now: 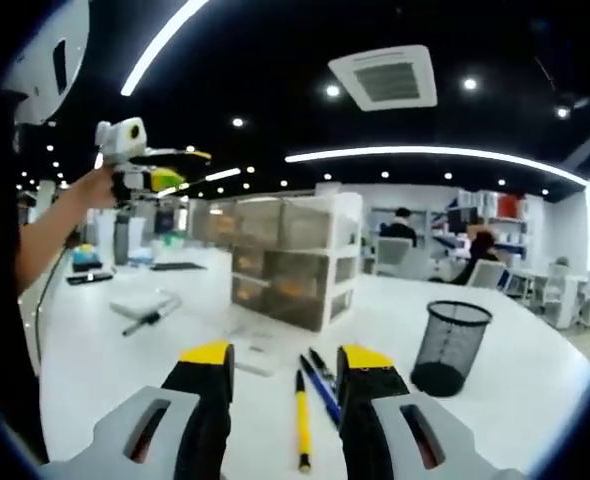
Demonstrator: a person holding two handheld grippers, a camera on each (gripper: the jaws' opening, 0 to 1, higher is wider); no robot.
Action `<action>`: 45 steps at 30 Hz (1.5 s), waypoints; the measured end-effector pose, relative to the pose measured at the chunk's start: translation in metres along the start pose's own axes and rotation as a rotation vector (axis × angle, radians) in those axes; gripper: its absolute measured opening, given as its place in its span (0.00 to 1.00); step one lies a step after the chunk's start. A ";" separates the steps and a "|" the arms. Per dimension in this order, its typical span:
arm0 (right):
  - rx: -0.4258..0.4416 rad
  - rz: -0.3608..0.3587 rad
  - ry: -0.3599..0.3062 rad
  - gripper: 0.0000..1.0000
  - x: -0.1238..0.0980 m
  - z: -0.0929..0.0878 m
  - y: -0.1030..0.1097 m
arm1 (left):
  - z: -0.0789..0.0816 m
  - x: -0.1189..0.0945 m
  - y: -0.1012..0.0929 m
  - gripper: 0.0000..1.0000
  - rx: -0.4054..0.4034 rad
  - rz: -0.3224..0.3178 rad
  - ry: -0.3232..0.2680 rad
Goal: Pick up the scattered pens and sticky notes one by one and arrange them into an orderly layout on the desk, lining the pens up parallel to each other and squaring the sticky note stack until the whole desk area is clear and organized
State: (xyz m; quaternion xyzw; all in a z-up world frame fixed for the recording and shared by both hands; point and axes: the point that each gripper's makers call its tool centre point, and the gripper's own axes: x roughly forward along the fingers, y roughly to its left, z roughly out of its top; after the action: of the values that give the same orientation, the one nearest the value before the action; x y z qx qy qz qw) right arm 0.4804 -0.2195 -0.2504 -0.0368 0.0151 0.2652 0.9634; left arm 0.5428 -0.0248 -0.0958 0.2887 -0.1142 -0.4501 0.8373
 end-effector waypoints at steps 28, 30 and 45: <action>0.088 0.055 0.020 0.34 0.010 0.007 0.010 | -0.053 -0.004 -0.066 0.52 -0.365 0.142 -0.022; 0.092 0.050 0.022 0.35 0.012 0.006 0.009 | -0.061 -0.006 -0.067 0.52 -0.398 0.144 -0.015; 0.103 0.060 0.051 0.33 0.013 0.002 0.017 | -0.097 -0.015 -0.104 0.50 -0.541 0.091 0.046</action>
State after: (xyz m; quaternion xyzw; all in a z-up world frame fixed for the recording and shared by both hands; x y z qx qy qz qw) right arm 0.4833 -0.1978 -0.2502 0.0063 0.0544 0.2918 0.9549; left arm 0.5061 -0.0201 -0.2338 0.0591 0.0165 -0.4194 0.9057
